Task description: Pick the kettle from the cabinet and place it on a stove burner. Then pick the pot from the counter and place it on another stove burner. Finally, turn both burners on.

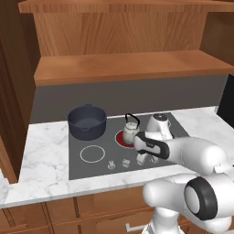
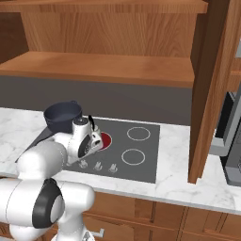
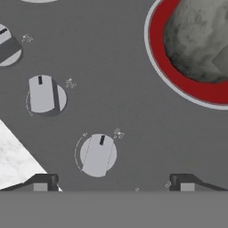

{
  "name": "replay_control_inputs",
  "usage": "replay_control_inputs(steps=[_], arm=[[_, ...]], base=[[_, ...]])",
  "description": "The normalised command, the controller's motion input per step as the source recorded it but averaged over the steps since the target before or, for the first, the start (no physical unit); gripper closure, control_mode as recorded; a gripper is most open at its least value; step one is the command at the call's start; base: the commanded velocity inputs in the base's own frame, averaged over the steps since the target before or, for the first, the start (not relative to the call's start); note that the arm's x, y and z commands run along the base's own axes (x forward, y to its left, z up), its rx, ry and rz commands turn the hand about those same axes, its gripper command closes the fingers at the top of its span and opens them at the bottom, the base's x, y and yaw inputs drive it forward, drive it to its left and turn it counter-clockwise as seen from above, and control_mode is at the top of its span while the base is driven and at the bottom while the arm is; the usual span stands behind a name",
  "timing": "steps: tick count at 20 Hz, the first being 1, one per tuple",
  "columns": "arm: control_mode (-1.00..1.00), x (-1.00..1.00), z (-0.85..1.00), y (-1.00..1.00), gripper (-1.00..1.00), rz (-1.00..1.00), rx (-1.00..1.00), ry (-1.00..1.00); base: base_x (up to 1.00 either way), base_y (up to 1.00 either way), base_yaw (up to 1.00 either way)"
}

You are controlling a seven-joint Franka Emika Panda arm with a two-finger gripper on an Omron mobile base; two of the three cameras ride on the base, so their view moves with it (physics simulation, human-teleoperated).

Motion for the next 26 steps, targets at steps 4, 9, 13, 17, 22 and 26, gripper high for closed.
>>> replay_control_inputs(steps=[4, 9, 13, 17, 22, 26], arm=[[-1.0, -0.07, 0.17, 0.0, -1.0, 0.0, 0.0, 0.0], [-1.0, -0.09, 0.16, 0.0, -1.0, 0.0, 0.0, 0.0], [-1.0, -0.12, 0.19, -0.01, -1.0, 0.0, 0.0, 0.0], [-1.0, -0.14, 0.2, -0.02, -1.0, 0.0, 0.0, 0.0], [-1.0, -0.17, 0.2, -0.03, -1.0, 0.0, 0.0, 0.0], [-1.0, -0.18, 0.2, -0.01, -1.0, 0.0, 0.0, 0.0]], base=[[0.0, 0.0, 0.0], [0.0, 0.0, 0.0], [0.0, 0.0, 0.0], [0.0, 0.0, 0.0], [0.0, 0.0, 0.0], [0.0, 0.0, 0.0]])
